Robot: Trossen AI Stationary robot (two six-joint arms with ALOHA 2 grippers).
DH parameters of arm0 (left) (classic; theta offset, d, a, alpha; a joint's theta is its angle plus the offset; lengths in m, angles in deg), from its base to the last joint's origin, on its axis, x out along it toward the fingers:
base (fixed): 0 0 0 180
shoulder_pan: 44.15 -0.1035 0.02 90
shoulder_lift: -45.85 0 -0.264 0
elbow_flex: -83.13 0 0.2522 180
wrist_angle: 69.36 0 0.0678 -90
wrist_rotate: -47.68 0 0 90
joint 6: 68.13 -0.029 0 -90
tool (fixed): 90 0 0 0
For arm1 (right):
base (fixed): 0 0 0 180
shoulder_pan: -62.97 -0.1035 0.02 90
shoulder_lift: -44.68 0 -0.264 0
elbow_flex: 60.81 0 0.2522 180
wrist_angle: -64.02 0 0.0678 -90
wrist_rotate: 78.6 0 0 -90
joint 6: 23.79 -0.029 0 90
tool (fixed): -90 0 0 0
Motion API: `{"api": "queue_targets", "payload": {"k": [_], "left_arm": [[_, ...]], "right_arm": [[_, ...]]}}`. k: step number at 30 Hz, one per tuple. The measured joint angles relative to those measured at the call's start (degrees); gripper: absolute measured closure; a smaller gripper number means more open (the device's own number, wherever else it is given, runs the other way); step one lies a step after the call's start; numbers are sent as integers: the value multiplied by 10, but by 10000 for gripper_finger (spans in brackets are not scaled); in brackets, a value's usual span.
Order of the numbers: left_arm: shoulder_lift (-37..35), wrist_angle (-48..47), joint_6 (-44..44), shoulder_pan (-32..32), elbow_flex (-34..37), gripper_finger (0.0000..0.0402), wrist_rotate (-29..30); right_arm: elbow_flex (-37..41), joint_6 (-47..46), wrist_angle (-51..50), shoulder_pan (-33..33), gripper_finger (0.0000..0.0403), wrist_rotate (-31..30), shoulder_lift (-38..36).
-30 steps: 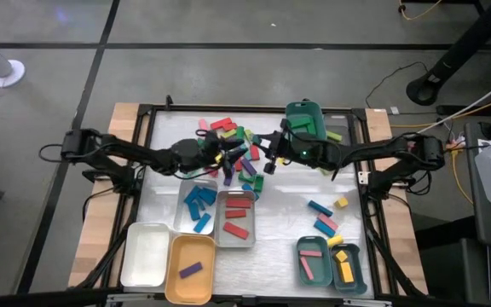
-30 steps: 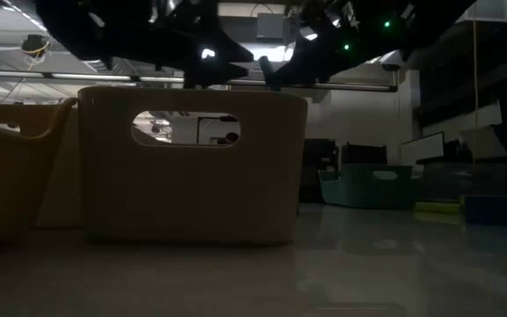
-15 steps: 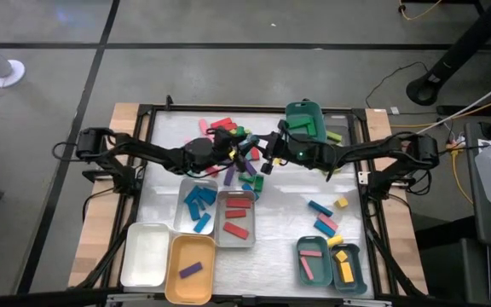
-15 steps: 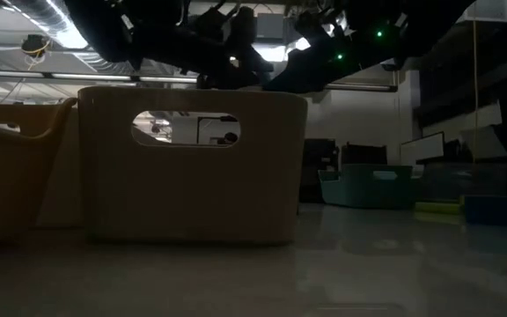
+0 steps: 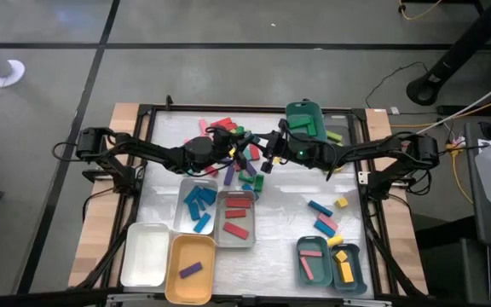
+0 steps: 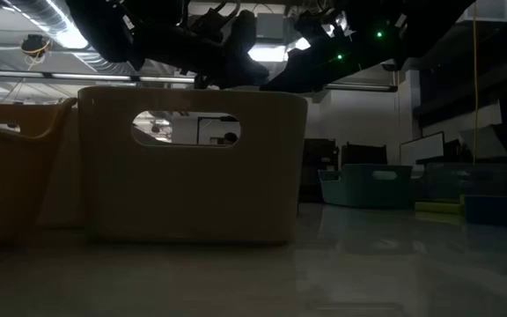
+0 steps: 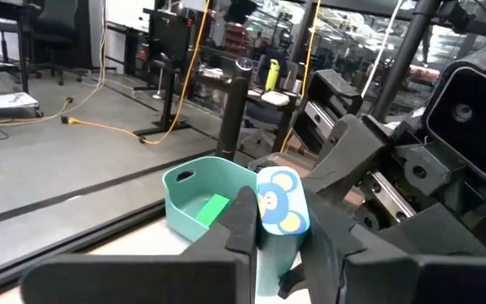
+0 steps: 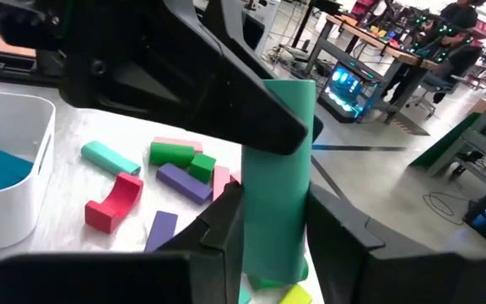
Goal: Sort blocks
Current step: Put the light blue block into the bottom white bin
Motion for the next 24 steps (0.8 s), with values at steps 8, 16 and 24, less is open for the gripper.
{"api": "queue_targets", "payload": {"k": [8,16,24], "left_arm": [[-24,-5,-46,0,0,359,-9],[-182,-194,-78,12,0,359,-4],[-398,-565,75,75,0,357,-165]], "right_arm": [[0,-2,-10,-1,224,-1,0],[0,-33,-64,-1,150,-2,-1],[0,-91,-124,0,156,9,3]]}}
